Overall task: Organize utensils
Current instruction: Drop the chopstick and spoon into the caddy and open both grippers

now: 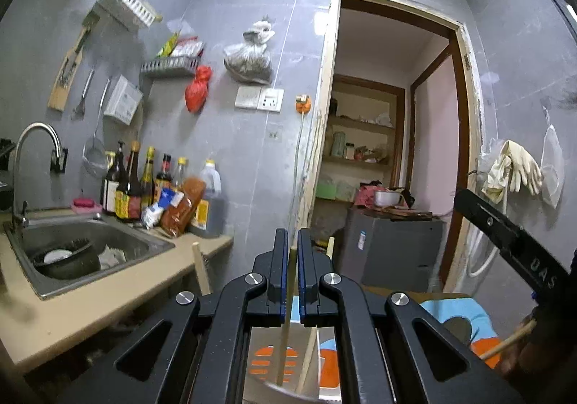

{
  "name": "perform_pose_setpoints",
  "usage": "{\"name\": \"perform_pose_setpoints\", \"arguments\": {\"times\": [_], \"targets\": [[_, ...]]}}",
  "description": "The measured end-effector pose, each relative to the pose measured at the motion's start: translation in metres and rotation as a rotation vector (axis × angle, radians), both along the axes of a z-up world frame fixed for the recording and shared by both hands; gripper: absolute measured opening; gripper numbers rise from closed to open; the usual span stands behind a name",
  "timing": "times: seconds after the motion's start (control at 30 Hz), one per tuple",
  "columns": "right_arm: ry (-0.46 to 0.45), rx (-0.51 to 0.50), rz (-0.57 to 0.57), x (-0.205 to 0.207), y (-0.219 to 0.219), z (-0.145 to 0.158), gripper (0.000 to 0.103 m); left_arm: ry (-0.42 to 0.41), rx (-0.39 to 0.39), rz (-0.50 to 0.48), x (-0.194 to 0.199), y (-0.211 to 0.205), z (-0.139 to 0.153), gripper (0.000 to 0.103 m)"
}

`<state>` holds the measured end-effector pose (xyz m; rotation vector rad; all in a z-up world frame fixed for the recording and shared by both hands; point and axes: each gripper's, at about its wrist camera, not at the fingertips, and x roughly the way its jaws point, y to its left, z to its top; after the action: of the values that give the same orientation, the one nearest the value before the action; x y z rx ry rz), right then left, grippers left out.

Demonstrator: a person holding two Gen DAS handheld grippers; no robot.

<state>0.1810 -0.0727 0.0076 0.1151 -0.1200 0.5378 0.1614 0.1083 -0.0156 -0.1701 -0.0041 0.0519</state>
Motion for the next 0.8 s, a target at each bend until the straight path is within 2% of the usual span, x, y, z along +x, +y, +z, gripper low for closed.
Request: {"name": "perform_pose_setpoints", "arguments": {"times": [0.07,0.1,0.13,0.23,0.37,0.53,0.63,0.73,0.8], "targets": [[0.008,0.003,0.004,-0.002,-0.001,0.004,0.039,0.021,-0.019,-0.020,-0.002,0.001,0.007,0.007],[0.010,0.005,0.005,-0.003,-0.002,0.006,0.040,0.037,-0.031,-0.030,-0.002,0.001,0.011,0.013],[0.014,0.008,0.005,-0.004,-0.004,0.008,0.042,0.046,-0.040,-0.038,-0.003,0.002,0.015,0.019],[0.034,0.023,-0.003,-0.008,-0.013,0.019,0.052,0.065,-0.060,-0.051,-0.008,-0.001,0.029,0.028],[0.082,0.019,-0.027,-0.012,-0.029,0.032,0.060,0.102,-0.042,-0.056,-0.012,-0.015,0.053,0.043],[0.156,0.006,-0.052,-0.018,-0.057,0.044,0.077,0.151,-0.015,-0.077,-0.016,-0.040,0.076,0.073],[0.191,-0.013,-0.073,-0.023,-0.075,0.050,0.085,0.164,0.004,-0.087,-0.020,-0.061,0.085,0.087],[0.216,-0.032,-0.091,-0.028,-0.096,0.054,0.103,0.173,0.031,-0.107,-0.022,-0.086,0.090,0.095],[0.223,-0.039,-0.103,-0.031,-0.110,0.055,0.103,0.182,0.054,-0.124,-0.023,-0.105,0.088,0.096]]}}
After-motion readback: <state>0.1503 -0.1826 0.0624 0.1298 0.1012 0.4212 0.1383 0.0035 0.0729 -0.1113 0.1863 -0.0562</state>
